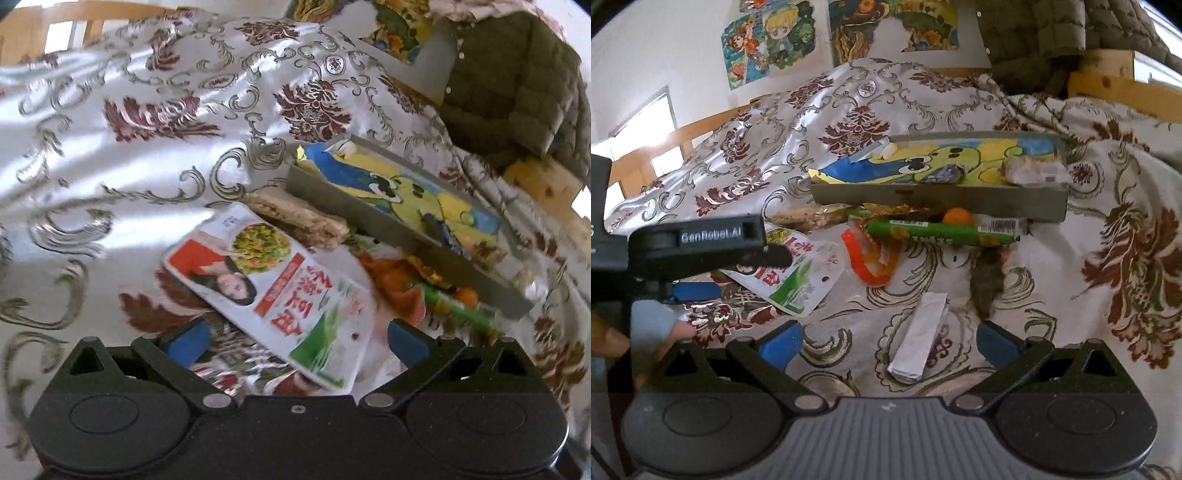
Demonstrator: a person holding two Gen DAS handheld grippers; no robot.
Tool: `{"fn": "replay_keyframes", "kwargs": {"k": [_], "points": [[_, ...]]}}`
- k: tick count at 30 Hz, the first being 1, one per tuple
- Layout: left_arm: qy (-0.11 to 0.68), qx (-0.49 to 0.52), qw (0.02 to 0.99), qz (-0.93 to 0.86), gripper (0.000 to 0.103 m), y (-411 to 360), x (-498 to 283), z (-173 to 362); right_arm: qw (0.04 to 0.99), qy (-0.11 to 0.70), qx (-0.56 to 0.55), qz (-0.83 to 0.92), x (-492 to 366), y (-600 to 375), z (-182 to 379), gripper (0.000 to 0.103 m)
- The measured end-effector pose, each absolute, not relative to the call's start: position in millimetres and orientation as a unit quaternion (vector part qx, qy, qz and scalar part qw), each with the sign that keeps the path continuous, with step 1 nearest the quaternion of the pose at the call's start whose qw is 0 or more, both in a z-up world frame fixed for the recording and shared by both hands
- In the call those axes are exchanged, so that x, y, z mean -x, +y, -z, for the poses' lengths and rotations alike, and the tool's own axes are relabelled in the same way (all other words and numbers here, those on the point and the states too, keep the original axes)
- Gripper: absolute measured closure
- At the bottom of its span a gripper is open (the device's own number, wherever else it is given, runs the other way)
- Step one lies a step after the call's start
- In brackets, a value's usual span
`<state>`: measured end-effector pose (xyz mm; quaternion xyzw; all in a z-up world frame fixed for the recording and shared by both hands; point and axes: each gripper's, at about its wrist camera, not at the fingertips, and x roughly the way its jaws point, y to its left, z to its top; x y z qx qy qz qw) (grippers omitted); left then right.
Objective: Organize snacks
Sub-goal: 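Grasp the red pea snack bag with the left tool while the right tool grasps the silver foil bar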
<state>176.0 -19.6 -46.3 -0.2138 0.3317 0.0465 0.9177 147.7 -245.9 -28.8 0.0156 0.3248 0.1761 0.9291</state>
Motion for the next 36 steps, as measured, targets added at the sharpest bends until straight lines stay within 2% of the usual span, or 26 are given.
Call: {"fn": "replay_keyframes", "kwargs": {"k": [11, 16, 22, 24, 26, 29, 32, 36], "points": [[0.316, 0.239, 0.916, -0.058, 0.001, -5, -191, 65, 0.915, 0.353, -0.046, -0.189, -160, -246, 44, 0.001], [0.327, 0.208, 0.921, -0.034, 0.002, -13, -206, 68, 0.914, 0.357, -0.055, -0.187, -166, -242, 48, 0.001], [0.309, 0.258, 0.915, -0.024, 0.023, -4, -202, 65, 0.914, 0.355, -0.053, -0.19, -170, -239, 51, 0.006], [0.299, 0.275, 0.914, -0.027, 0.029, -1, -198, 64, 0.914, 0.353, -0.053, -0.192, -169, -239, 51, 0.01], [0.287, 0.295, 0.911, -0.029, 0.042, 3, -193, 62, 0.914, 0.353, -0.051, -0.193, -168, -237, 50, 0.014], [0.267, 0.315, 0.91, -0.025, 0.053, 4, -184, 58, 0.915, 0.353, -0.046, -0.192, -167, -235, 50, 0.02], [0.252, 0.318, 0.914, -0.011, 0.059, -2, -182, 50, 0.915, 0.353, -0.042, -0.19, -167, -234, 50, 0.025], [0.239, 0.302, 0.923, 0.01, 0.059, -13, -187, 40, 0.915, 0.354, -0.04, -0.19, -167, -234, 49, 0.037]]}}
